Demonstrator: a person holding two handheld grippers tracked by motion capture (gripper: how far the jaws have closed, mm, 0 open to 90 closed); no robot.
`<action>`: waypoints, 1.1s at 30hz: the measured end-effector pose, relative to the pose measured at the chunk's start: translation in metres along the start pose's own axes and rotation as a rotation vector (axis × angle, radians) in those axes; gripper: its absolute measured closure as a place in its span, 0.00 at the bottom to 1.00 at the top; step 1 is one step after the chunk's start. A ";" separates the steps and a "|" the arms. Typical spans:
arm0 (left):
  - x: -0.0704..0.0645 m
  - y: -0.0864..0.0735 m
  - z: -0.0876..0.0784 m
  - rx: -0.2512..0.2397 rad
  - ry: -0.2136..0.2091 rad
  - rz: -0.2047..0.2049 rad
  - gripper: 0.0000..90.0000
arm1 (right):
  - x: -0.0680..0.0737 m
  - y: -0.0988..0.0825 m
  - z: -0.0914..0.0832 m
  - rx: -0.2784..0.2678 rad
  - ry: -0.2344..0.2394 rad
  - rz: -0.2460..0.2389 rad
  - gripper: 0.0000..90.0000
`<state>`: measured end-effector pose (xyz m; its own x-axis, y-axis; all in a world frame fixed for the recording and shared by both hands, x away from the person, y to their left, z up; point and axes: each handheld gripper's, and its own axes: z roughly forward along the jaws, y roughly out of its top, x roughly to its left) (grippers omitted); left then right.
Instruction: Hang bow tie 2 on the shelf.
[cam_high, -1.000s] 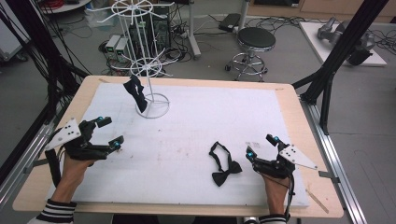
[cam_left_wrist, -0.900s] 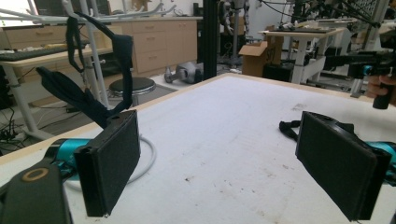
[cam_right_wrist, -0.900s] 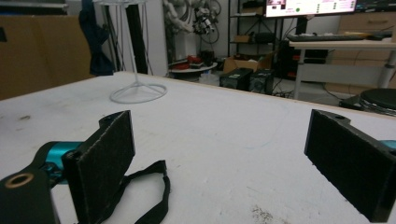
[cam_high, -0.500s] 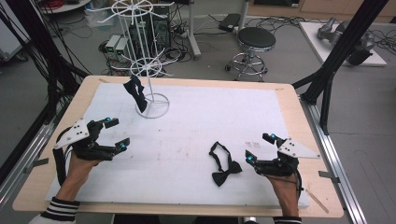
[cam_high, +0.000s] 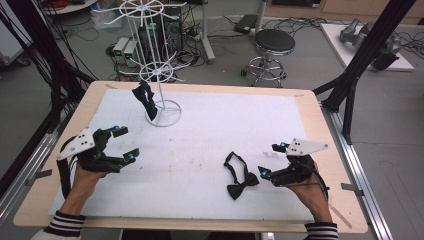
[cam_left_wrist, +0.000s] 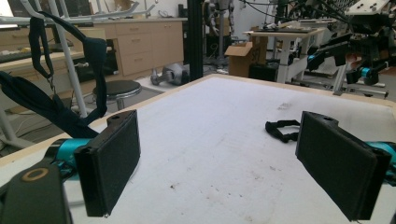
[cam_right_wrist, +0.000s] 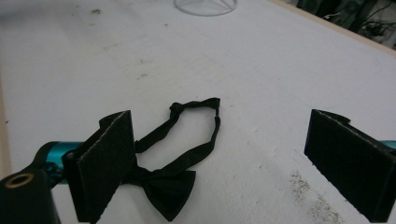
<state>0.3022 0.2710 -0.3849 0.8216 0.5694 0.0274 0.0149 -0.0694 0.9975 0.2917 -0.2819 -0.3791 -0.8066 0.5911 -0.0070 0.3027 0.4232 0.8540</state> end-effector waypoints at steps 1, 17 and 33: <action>0.000 0.000 0.000 -0.001 0.000 0.000 0.16 | 0.000 0.001 0.001 0.011 0.013 -0.003 0.09; 0.001 0.000 0.002 -0.004 -0.006 -0.005 0.16 | -0.003 0.013 0.013 0.168 0.125 -0.122 0.09; 0.001 -0.001 0.005 0.002 -0.012 -0.002 0.16 | -0.005 0.014 0.032 0.318 0.261 -0.236 0.15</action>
<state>0.3058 0.2679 -0.3863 0.8282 0.5598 0.0245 0.0175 -0.0695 0.9974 0.3162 -0.2567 -0.3838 -0.9603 0.2784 -0.0155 0.2036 0.7382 0.6431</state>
